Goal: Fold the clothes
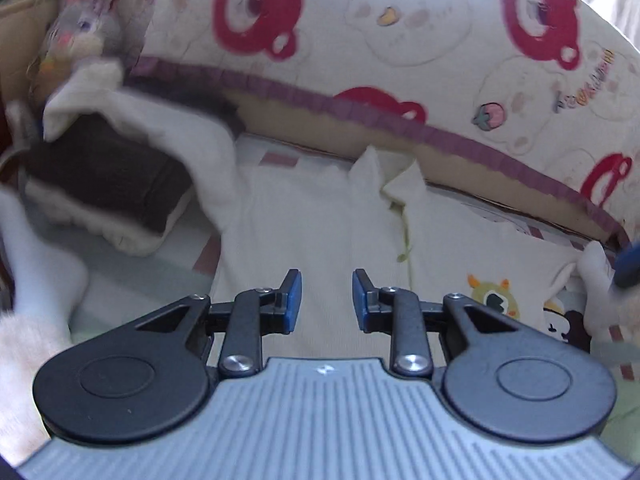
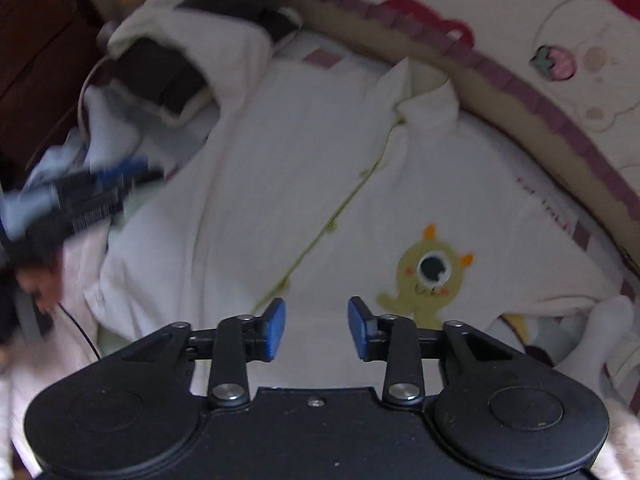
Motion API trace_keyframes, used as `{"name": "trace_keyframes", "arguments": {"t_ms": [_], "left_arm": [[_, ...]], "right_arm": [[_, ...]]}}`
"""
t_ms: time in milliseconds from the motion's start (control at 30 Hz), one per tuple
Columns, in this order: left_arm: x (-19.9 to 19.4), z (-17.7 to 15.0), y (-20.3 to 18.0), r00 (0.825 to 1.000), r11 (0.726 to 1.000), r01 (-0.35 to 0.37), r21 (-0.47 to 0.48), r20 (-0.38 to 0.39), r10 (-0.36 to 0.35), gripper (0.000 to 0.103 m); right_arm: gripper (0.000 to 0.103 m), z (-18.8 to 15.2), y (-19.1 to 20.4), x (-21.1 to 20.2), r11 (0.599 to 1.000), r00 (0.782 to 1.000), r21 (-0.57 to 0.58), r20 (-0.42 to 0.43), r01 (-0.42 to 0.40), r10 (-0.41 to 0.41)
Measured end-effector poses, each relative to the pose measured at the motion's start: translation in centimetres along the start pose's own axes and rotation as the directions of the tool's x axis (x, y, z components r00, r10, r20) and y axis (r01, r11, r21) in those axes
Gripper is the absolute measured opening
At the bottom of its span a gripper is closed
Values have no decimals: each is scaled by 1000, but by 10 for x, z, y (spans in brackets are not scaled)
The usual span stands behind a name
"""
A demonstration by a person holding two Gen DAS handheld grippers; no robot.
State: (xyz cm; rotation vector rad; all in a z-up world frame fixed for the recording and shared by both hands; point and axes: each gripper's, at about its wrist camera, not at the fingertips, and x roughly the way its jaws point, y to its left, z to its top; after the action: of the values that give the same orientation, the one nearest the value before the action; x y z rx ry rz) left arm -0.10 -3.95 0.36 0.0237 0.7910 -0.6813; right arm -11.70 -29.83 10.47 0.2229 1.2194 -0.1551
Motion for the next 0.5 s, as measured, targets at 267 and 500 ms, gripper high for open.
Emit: {"name": "trace_keyframes", "arguments": {"t_ms": [267, 500], "left_arm": [[-4, 18, -18, 998, 993, 11, 120, -65, -3, 36], [29, 0, -42, 999, 995, 34, 94, -25, -32, 37]], "right_arm": [[43, 31, 19, -9, 982, 999, 184, -31, 43, -38], [44, 62, 2, 0, 988, 985, -93, 136, 124, -110]]}}
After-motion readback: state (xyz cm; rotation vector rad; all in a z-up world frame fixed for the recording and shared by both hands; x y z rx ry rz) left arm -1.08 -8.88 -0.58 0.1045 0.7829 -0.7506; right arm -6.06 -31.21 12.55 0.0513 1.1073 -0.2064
